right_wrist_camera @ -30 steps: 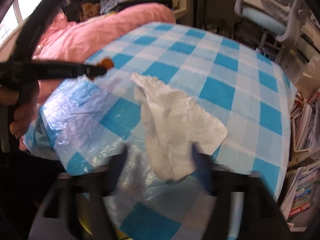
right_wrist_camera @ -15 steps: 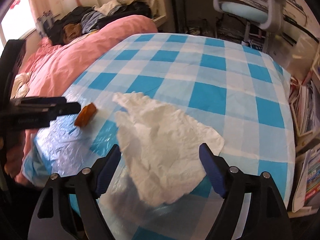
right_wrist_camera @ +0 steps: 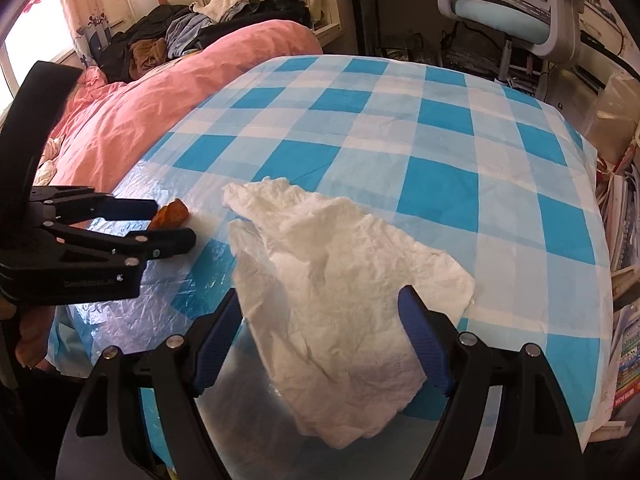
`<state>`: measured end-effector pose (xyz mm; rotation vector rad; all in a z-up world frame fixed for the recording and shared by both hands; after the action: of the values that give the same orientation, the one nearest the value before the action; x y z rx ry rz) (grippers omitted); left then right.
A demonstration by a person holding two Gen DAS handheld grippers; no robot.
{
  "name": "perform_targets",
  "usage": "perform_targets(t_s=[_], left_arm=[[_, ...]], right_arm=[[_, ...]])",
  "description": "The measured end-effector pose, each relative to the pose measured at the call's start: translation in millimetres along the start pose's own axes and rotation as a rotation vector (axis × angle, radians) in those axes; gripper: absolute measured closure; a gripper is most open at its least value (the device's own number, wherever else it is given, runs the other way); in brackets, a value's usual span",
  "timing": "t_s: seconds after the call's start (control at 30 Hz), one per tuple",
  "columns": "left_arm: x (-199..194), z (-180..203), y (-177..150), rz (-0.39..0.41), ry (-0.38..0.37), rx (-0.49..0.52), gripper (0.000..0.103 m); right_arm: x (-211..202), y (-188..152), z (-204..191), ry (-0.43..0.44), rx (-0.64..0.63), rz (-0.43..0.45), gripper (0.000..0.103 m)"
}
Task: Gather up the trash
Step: 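Lift the peel with the left tool while the right tool lifts the tissue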
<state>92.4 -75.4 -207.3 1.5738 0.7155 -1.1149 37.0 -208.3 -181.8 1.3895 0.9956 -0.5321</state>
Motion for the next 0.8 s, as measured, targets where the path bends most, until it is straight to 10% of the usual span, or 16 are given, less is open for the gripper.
perform_targets(t_s=[0.03, 0.2, 0.47, 0.8], left_arm=[[-1.3, 2.6, 0.1, 0.001, -0.014, 0.006, 0.086], [-15.4, 0.2, 1.6, 0.056, 0.006, -0.014, 0.087], [-81.9, -7.5, 1.6, 0.278, -0.010, -0.098, 0.087], [-120.6, -1.9, -28.9, 0.360, -0.014, -0.143, 0.087]], right_arm=[[-1.0, -0.2, -0.4, -0.015, -0.018, 0.002, 0.045], [-2.2, 0.2, -3.6, 0.016, -0.016, -0.002, 0.090], [-43.1, 6.6, -23.3, 0.040, -0.016, 0.112, 0.091], [-75.3, -12.0, -39.0, 0.048, -0.019, 0.179, 0.091]])
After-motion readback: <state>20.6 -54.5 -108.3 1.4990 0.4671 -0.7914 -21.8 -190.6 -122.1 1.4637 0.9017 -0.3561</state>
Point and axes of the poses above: each gripper's, at about its wrist camera, not at the fingertips, and x roughly the way its jaws point, z to its right, y to its top, the point moved 8 cm from there along x, roughly the way its jaws point
